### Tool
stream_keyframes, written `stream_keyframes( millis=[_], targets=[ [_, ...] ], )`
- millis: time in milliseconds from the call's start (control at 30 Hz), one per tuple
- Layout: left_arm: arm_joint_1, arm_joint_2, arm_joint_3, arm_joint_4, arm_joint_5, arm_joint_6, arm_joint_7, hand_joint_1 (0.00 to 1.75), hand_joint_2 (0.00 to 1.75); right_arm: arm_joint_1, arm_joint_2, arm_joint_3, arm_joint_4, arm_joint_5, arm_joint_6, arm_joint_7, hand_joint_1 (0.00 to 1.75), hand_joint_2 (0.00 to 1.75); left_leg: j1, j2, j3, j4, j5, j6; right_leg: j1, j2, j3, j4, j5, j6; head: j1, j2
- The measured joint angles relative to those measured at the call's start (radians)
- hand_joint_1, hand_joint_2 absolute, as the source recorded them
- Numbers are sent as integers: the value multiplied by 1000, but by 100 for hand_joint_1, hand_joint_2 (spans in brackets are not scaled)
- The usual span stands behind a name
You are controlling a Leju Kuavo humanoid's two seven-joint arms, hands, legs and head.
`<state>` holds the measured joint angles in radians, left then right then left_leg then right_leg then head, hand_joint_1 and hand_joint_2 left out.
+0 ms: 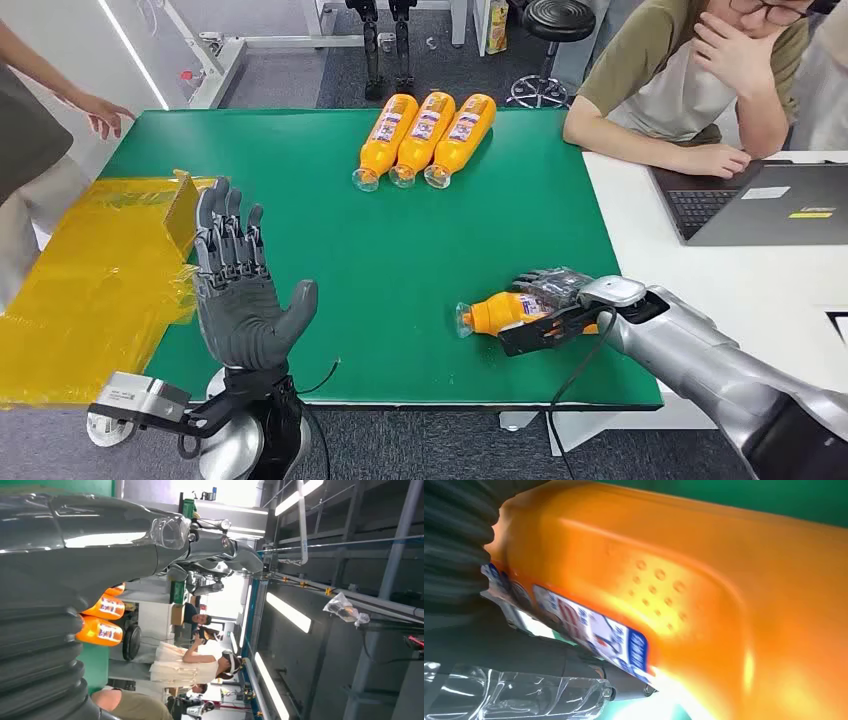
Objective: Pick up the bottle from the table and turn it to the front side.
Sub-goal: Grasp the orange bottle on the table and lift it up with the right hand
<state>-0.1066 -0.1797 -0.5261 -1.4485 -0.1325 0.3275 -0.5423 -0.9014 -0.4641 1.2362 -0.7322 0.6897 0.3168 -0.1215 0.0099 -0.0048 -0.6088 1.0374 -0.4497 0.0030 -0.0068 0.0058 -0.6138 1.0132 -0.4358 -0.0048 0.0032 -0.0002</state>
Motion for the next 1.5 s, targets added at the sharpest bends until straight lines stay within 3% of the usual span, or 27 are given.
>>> stream_keyframes(
  millis=[67,200,500,700,833,933,1033,1133,1267,1500],
  targets=[
    [2,0,0,-4,-2,-1,2,0,175,1,-1,-3,0,4,-1,5,5,175,0,0,0,0,0,0,0,0,0,0,0,0,0,0],
    [9,0,1,-14,-12,-4,7,0,175,4,-4,-16,1,27,-10,25,175,175,0,0,0,1,0,0,0,0,1,0,1,1,0,0],
    [24,0,6,-30,-20,0,6,0,175,27,-9,-58,-13,55,-96,29,175,175,0,1,-1,1,0,1,0,1,0,0,2,2,0,0],
    [46,2,16,-51,-27,33,-5,0,175,87,24,-130,-69,51,-243,42,175,175,0,0,-3,1,1,0,0,1,-2,1,2,1,0,0],
    [66,2,27,-67,-35,58,-13,0,175,156,87,-237,-140,29,-422,50,175,175,1,1,-4,0,0,0,1,1,-3,1,0,-1,0,0],
    [70,0,31,-72,-45,67,-8,0,175,221,156,-340,-199,1,-614,40,175,175,1,0,-4,-1,0,0,1,0,-4,1,-1,-1,0,0],
    [70,-3,31,-71,-48,55,15,0,175,295,228,-442,-270,-37,-824,-8,175,175,1,0,-4,-1,0,-1,1,0,-4,1,-3,-1,0,0],
    [67,-10,31,-61,-34,17,35,0,175,384,292,-524,-349,-87,-956,-75,175,175,1,-1,-4,-1,-1,-1,1,0,-4,1,-4,-1,0,0],
    [64,-14,30,-35,-18,-52,66,0,175,502,346,-591,-452,-115,-986,-130,175,175,1,-1,-5,-1,-1,-1,0,-1,-4,1,-4,-1,0,0],
    [37,-15,8,41,-22,-208,101,0,175,656,384,-611,-598,-74,-947,-124,175,175,0,-1,-5,-1,-3,-1,0,0,-5,0,-5,0,0,0]
  ],
)
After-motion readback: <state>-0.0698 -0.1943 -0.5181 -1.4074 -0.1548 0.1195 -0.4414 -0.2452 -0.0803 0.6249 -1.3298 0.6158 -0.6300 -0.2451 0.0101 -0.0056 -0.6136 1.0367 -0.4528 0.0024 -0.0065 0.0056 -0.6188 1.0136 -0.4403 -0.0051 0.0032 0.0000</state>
